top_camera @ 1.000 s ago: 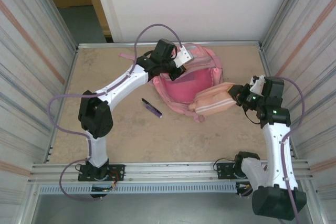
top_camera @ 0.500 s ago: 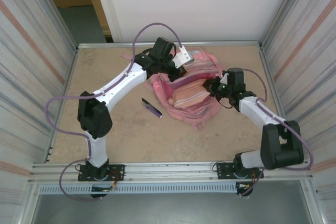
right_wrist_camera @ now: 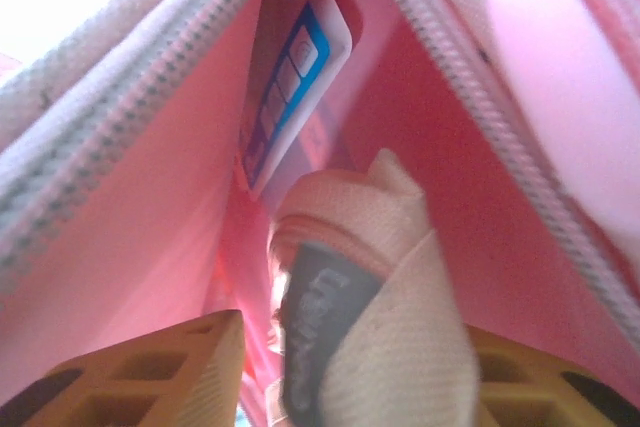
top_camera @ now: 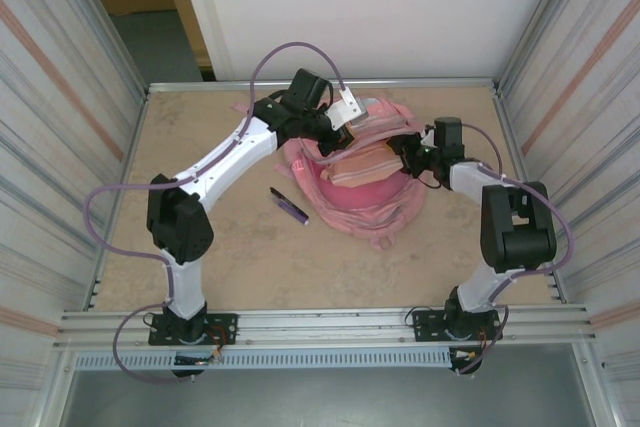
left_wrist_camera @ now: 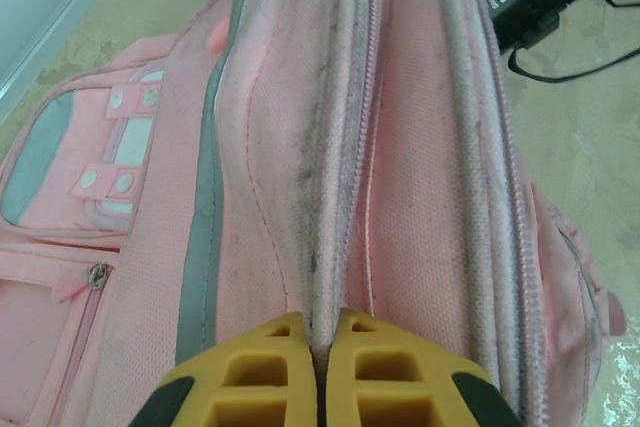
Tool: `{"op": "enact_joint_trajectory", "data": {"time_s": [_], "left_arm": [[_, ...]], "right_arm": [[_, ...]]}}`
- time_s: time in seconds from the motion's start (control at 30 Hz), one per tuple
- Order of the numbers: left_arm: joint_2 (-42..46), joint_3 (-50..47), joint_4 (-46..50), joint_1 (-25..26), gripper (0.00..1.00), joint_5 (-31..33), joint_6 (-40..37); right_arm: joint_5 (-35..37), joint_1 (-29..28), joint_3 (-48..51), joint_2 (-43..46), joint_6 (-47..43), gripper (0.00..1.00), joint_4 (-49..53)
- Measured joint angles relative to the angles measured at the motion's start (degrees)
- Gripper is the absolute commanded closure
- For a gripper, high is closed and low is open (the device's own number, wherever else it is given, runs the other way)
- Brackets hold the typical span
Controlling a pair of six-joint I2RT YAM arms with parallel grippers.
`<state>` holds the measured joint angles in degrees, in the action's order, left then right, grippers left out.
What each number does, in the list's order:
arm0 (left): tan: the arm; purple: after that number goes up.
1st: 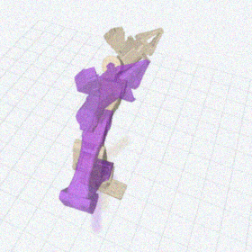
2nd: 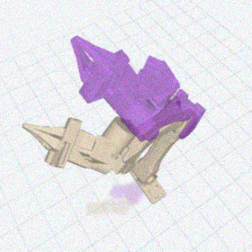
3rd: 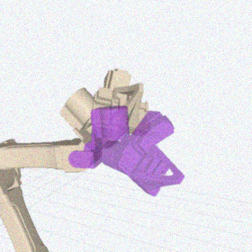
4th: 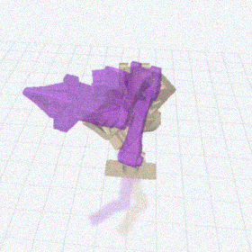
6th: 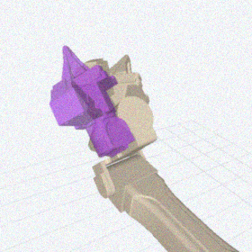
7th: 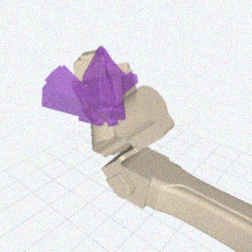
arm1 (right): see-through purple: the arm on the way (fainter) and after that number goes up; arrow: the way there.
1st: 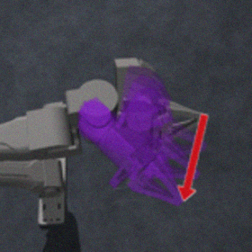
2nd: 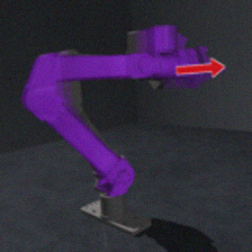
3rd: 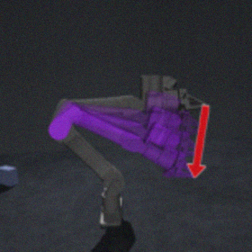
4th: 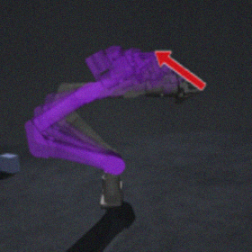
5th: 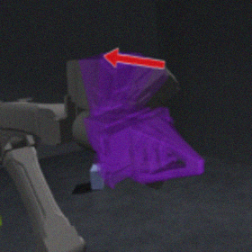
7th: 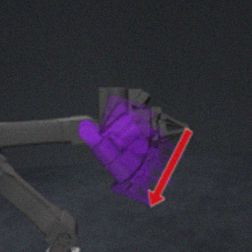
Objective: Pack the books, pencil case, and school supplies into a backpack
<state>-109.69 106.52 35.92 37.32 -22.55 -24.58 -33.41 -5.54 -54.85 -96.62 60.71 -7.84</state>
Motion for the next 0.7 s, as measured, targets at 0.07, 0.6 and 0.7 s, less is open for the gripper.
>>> {"op": "enact_joint_trajectory", "data": {"time_s": [0.07, 0.6, 0.7], "left_arm": [[0.00, 0.00, 0.07, -0.26, 1.00, -0.07, 0.02], [0.00, -0.44, 0.46, -1.07, 1.00, 0.04, 0.52], [0.00, -0.57, 0.46, -1.18, 1.00, 0.09, 0.52]], "right_arm": [[1.57, -0.68, -3.43, -0.46, -4.33, 0.51, 5.79], [19.69, -6.73, -17.49, -4.31, -34.84, 0.86, 34.10], [18.21, -6.78, -16.31, -4.55, -35.71, 0.83, 32.48]]}}
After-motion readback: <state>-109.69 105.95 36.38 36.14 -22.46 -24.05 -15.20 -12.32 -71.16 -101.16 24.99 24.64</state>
